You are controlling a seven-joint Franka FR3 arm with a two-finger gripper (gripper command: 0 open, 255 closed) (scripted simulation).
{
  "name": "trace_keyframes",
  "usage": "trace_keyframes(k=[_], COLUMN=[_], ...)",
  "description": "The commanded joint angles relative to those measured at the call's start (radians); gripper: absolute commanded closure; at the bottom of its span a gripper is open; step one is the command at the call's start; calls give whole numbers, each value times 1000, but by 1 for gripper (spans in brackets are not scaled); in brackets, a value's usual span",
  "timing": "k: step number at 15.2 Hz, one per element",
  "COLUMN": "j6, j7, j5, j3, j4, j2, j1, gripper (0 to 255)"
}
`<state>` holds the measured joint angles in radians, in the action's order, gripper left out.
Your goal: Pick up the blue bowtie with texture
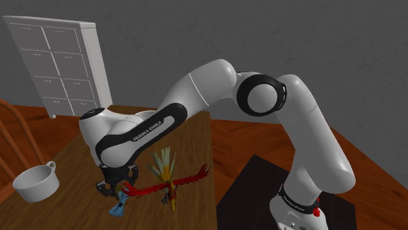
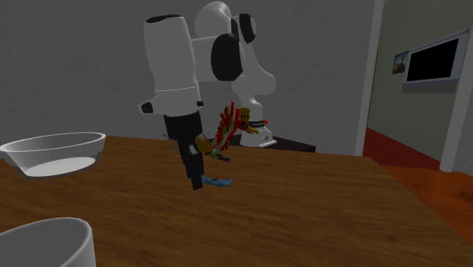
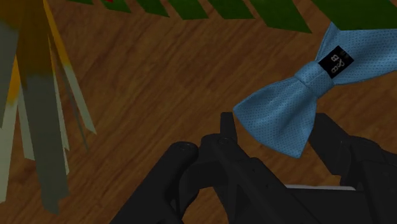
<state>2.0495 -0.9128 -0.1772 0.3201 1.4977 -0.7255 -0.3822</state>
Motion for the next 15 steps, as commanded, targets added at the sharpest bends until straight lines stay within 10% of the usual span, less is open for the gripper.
trace_keyframes(k=[1, 15], j6=[-15, -142], j7=[1, 9], j5=[3, 27], j3=[1, 19], j4=[-2, -46], j2=[9, 94], j1=[1, 10], gripper=[255, 255])
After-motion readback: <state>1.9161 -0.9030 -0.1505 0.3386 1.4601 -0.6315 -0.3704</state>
